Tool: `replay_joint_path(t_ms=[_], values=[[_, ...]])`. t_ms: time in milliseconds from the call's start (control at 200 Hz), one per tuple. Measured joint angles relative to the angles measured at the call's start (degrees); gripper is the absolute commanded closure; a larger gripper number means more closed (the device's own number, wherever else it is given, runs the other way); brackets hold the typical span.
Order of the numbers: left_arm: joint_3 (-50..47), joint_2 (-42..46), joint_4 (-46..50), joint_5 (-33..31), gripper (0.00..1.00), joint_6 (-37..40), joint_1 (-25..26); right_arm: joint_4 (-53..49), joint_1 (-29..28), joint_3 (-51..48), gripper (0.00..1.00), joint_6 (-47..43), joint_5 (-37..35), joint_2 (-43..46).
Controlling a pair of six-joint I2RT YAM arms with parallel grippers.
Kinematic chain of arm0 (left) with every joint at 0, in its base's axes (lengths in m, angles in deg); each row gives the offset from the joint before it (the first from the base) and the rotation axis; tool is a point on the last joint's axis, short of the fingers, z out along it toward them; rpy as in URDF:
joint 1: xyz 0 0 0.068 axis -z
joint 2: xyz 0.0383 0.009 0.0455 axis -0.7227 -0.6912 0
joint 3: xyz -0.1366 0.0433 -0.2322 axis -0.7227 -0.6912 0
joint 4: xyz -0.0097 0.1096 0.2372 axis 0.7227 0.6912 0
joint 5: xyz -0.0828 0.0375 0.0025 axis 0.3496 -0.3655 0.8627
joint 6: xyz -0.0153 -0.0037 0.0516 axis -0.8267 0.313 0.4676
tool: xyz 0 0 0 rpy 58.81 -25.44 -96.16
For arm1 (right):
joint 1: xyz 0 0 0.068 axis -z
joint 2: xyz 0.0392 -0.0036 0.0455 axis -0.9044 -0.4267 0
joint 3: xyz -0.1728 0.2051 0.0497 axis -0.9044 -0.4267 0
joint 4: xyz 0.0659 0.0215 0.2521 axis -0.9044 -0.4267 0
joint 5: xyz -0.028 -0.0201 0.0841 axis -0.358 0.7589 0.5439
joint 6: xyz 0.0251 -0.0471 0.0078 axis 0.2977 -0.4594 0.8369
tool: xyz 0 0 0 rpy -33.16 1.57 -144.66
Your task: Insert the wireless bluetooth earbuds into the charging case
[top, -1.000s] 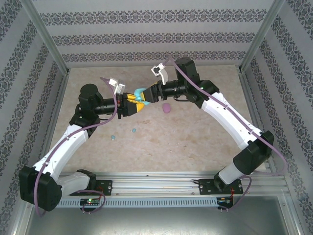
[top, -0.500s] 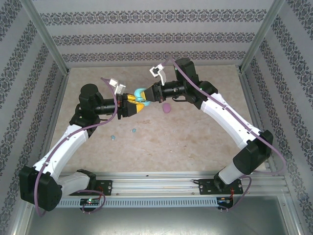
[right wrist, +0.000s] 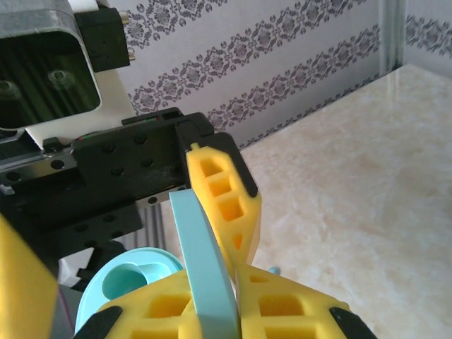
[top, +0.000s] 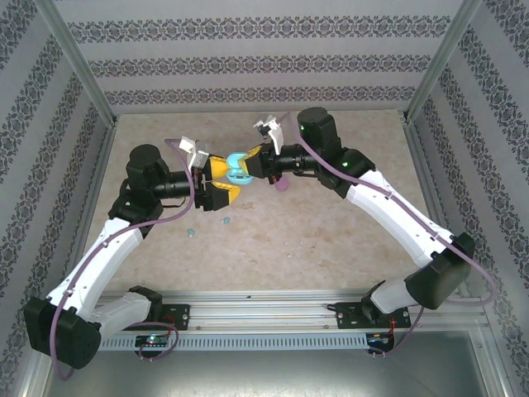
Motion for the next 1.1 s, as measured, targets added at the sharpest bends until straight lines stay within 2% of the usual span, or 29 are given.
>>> replay_joint_path(t_ms=[95,395,585,844,1099], values=[[0.0,0.5,0.3,0.0,0.10,0.0,0.0,0.7,-0.8,-1.7,1.00,-2.3,-2.6,1.6],[0.0,-2.3,-4.6,2.3,0.21,-5.4,0.0,3.9,-1.9,-5.9,1.00,-7.6,-8.3,5.8],[-0.1,-3.5,-7.3,3.1,0.22,-7.4,0.0,4.5,-1.9,-5.9,1.00,-7.7,-8.8,5.9],[-0.1,-3.5,-6.4,3.0,0.32,-6.1,1.0,4.9,-1.9,-5.9,1.00,-7.6,-8.8,5.8],[-0.1,-3.5,-4.9,3.0,0.39,-3.7,1.5,5.0,-1.9,-5.9,1.00,-7.4,-8.3,5.4]])
